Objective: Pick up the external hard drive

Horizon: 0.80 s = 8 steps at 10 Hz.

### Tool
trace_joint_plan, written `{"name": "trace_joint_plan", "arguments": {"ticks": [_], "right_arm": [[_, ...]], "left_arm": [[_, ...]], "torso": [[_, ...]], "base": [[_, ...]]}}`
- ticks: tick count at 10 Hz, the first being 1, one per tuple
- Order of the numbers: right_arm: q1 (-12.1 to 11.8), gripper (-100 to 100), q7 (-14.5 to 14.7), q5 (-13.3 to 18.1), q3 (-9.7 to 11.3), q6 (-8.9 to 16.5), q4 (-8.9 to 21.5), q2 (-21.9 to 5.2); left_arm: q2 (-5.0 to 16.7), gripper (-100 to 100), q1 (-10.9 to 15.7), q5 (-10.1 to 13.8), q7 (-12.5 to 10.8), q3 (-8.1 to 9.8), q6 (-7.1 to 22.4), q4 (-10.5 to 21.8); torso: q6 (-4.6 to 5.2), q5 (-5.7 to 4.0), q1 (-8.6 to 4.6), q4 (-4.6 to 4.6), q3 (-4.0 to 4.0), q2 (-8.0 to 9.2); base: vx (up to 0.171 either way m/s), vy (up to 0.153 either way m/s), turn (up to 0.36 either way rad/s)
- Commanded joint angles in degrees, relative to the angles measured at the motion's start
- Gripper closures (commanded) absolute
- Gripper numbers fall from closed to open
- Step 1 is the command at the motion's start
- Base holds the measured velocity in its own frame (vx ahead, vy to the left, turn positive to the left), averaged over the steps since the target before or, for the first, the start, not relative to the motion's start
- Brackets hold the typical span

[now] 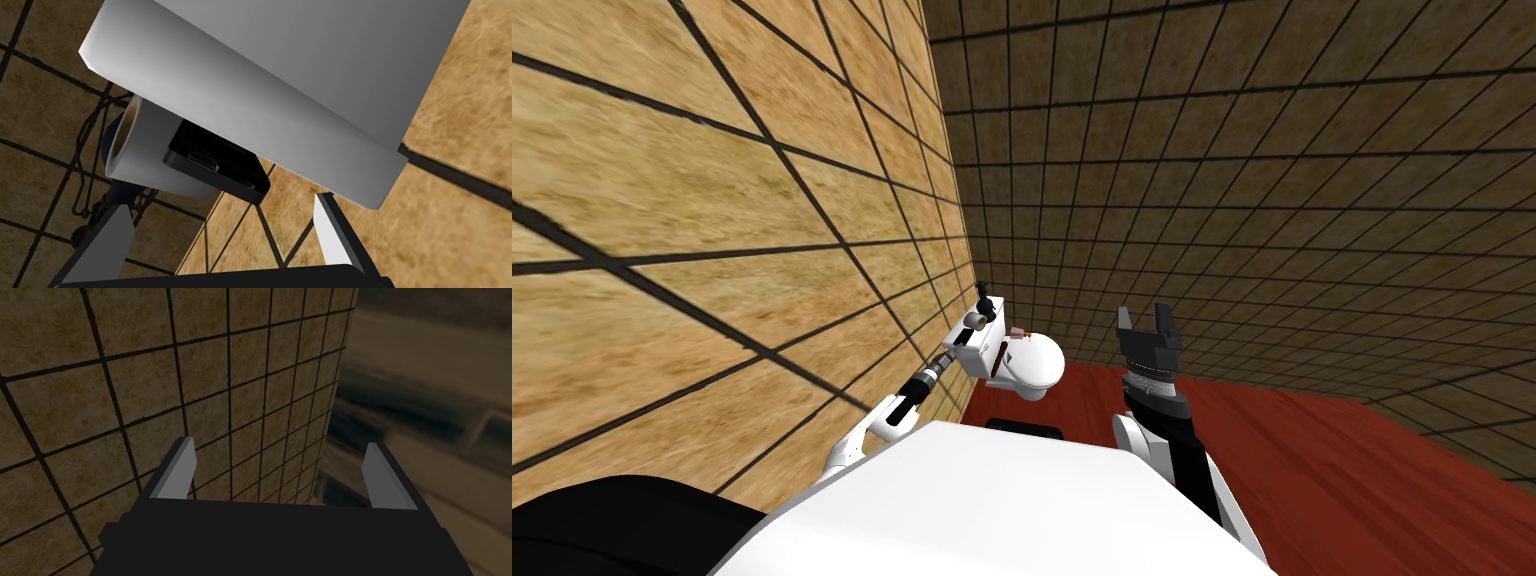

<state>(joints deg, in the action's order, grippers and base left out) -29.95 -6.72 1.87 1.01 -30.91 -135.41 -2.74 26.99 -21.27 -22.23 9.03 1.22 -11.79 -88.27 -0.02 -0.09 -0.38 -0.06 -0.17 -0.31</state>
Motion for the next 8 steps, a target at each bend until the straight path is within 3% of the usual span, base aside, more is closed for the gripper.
{"name": "trace_joint_plan", "arguments": {"ticks": [1,2,3,5,7,8], "right_arm": [[0.00,0,0.00,0.00,0.00,0.00,0.00,0.00],[0.01,0,0.00,0.00,0.00,0.00,0.00,0.00],[0.01,0,0.00,0.00,-0.01,0.00,0.00,-0.01],[0.02,0,0.00,0.00,-0.01,0.00,0.00,-0.01],[0.01,0,0.00,0.00,-0.01,0.00,0.00,-0.01],[0.01,0,0.00,0.00,-0.01,0.00,0.01,-0.01]], "left_arm": [[0.00,-100,0.00,0.00,0.00,0.00,0.00,0.00],[0.06,0,0.01,-0.11,0.05,0.00,-0.01,0.14],[-0.12,-100,2.88,-0.30,-0.01,-0.85,-1.17,2.99],[-0.12,-100,4.60,-0.30,-0.01,-0.85,-1.17,5.32],[-0.29,-100,8.82,-0.50,-0.06,-1.69,-2.32,9.43],[-0.29,-100,9.18,-0.50,-0.06,-1.69,-2.32,10.51]], "torso": [[0.00,0.00,0.00,0.00,0.00,0.00],[0.01,0.02,0.17,0.02,0.06,0.12],[0.00,0.06,0.32,0.05,0.13,0.23],[0.01,0.07,0.34,0.10,0.26,0.45],[-0.01,0.08,0.38,0.09,0.24,0.43],[0.00,0.08,0.38,0.10,0.25,0.43]], "base": [[0.034,-0.052,0.015],[0.006,-0.010,0.000],[-0.040,-0.012,0.127],[-0.040,-0.014,0.018],[-0.041,-0.008,0.076],[-0.019,-0.004,0.000]]}}
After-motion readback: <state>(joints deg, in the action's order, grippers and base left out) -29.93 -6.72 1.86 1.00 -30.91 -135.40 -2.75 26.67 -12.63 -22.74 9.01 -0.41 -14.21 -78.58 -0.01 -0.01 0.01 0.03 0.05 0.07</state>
